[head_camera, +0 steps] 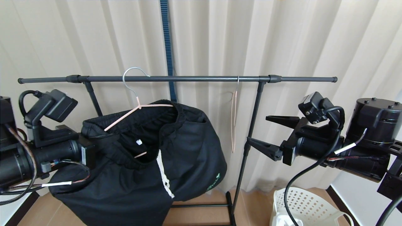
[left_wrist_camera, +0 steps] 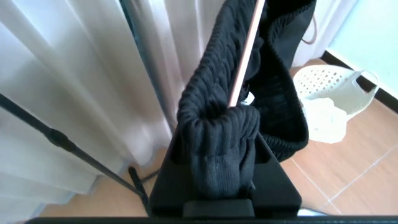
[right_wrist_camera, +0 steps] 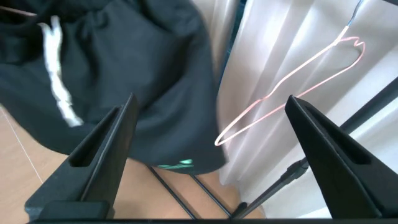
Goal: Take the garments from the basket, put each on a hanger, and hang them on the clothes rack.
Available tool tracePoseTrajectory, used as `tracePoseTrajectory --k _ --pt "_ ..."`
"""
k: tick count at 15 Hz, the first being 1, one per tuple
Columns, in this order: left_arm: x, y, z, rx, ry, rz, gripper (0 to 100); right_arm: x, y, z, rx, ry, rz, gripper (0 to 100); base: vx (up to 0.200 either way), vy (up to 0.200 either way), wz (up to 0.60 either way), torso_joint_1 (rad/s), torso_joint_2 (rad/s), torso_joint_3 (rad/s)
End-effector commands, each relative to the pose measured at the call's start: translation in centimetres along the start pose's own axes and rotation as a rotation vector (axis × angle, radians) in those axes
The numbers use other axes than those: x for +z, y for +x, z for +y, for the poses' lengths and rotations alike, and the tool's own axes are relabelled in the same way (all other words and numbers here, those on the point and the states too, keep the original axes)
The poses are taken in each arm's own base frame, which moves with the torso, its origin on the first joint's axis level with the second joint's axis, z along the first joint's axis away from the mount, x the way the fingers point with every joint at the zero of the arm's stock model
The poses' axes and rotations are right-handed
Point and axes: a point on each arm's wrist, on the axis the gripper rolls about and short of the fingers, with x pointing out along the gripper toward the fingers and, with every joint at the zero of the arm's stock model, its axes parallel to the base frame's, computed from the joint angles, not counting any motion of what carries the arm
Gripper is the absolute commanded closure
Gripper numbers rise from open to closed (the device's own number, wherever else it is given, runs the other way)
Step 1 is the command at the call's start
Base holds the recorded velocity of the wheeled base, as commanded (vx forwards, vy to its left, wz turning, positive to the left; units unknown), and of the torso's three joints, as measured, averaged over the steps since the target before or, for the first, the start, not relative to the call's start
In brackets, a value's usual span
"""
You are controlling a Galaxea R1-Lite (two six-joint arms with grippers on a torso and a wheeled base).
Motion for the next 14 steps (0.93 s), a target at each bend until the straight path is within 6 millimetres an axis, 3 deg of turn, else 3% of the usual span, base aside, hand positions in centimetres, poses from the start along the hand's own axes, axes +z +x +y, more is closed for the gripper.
tracePoseTrajectory --k 1,7,14 --pt "-0.5 3.9 1.3 -0.014 -0.038 0.068 100 0.2 -0.2 -0.2 -0.009 -0.002 -0.007 0 0.000 0.000 0.00 0.000 0.00 0.000" --pt "-0.2 7.9 1.9 -0.030 -0.089 0.027 100 0.3 -0.4 -0.6 -0.044 -0.003 -0.010 0 0.000 0.000 0.00 0.000 0.00 0.000" --pt "1.2 16.5 2.4 0.064 -0.204 0.014 100 0.5 -0.6 -0.6 -0.044 -0.005 -0.015 0 0.000 0.000 0.00 0.000 0.00 0.000"
